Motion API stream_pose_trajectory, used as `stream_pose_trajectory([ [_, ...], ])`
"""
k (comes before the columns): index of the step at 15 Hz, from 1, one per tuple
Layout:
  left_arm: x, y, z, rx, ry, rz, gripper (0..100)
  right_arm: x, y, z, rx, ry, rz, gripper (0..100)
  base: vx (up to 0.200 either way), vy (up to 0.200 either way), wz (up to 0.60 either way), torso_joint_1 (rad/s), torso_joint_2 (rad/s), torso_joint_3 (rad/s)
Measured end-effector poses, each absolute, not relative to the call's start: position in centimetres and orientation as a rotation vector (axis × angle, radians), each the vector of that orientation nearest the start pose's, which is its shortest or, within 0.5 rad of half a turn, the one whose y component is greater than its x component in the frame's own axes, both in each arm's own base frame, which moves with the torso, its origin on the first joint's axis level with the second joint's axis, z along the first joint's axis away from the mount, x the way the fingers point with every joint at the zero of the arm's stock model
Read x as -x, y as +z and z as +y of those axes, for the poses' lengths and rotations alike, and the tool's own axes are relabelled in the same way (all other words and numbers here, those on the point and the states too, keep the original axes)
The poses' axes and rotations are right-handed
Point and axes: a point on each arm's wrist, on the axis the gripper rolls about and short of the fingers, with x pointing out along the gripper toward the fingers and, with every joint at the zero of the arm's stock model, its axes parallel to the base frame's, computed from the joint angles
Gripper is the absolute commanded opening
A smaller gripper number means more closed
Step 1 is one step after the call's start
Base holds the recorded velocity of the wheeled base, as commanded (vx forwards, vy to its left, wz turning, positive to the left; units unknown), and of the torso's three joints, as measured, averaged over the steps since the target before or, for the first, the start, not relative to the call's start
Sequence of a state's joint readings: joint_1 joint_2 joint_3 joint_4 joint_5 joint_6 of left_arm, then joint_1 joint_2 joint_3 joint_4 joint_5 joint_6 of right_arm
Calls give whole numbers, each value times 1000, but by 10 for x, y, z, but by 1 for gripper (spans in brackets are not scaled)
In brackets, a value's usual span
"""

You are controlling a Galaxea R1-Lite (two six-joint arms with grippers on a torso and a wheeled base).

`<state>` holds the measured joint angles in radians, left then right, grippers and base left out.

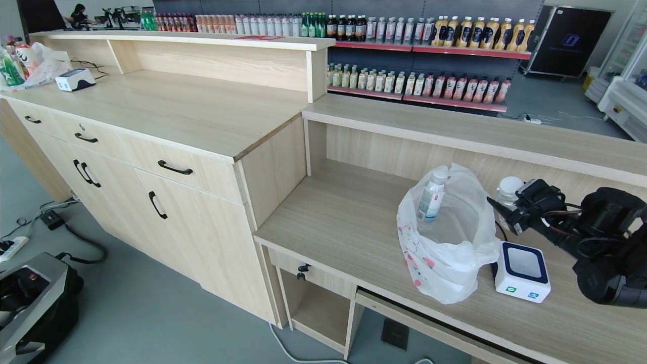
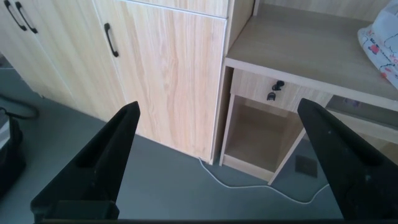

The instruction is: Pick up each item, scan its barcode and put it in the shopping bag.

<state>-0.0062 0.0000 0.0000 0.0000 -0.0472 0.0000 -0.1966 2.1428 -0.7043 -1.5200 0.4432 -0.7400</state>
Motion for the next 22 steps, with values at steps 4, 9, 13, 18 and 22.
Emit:
stream_pose_trajectory([
  [4,23,75,-1,0,-54,0,100,-323,144,-70,594,194,-44,0,0,0,0,0,0,0],
  [9,23,75,-1,0,-54,0,100,-269,179,-96,379,78,43,0,0,0,240,2,2,1],
  [13,23,75,-1,0,-53,0,100,-261,189,-93,306,69,18,0,0,0,600,7,5,0],
  [18,23,75,-1,0,-54,2,100,-270,184,-83,192,119,23,0,0,0,0,0,0,0],
  [22,23,75,-1,0,-54,0,100,-292,161,-74,150,175,70,0,0,0,0,0,0,0],
])
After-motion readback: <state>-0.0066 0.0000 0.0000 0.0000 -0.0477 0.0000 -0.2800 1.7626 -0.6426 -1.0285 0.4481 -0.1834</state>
